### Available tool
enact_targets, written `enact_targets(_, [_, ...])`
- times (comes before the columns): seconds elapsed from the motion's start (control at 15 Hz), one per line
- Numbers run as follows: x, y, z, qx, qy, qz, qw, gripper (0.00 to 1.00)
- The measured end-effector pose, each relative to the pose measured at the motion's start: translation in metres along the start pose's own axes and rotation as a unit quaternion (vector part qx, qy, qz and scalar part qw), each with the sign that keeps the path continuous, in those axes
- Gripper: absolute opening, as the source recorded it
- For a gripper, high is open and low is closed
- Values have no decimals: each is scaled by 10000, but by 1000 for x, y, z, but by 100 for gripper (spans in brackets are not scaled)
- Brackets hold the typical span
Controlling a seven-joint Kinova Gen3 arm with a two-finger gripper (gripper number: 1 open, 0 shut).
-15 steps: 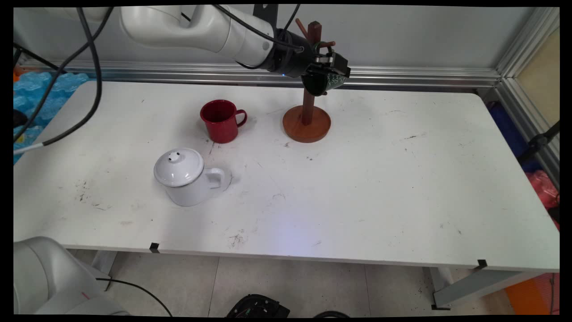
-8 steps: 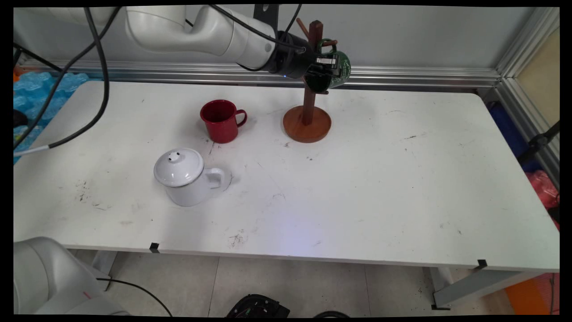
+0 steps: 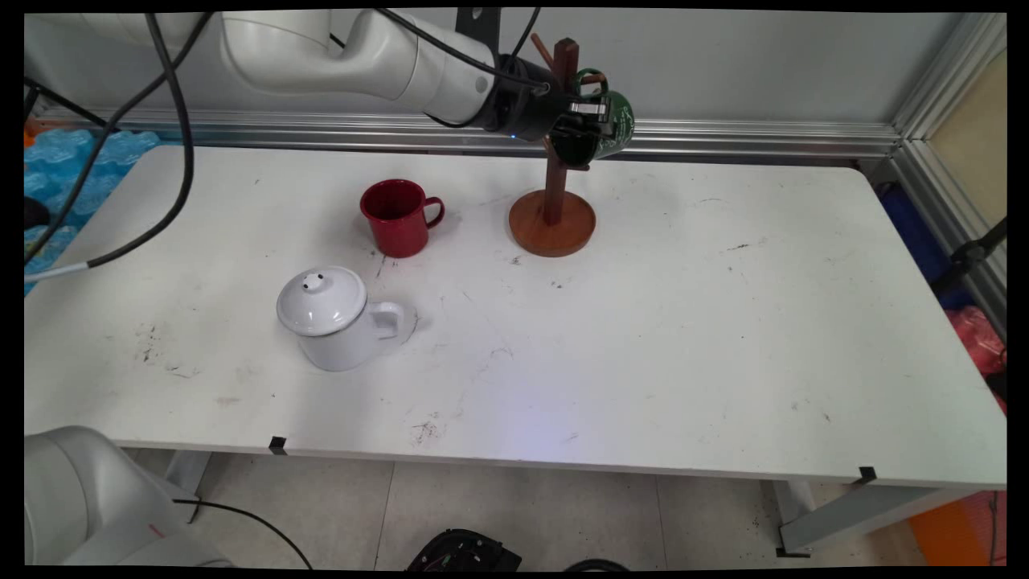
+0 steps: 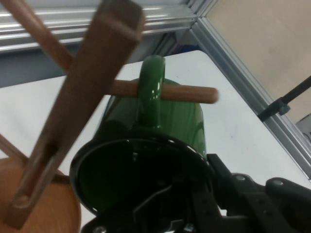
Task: Place the picked object on the table
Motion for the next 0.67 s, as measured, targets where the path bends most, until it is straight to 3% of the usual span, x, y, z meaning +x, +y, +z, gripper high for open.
enact_targets(0.67, [9, 29, -26, -387, -118, 207, 9990, 0])
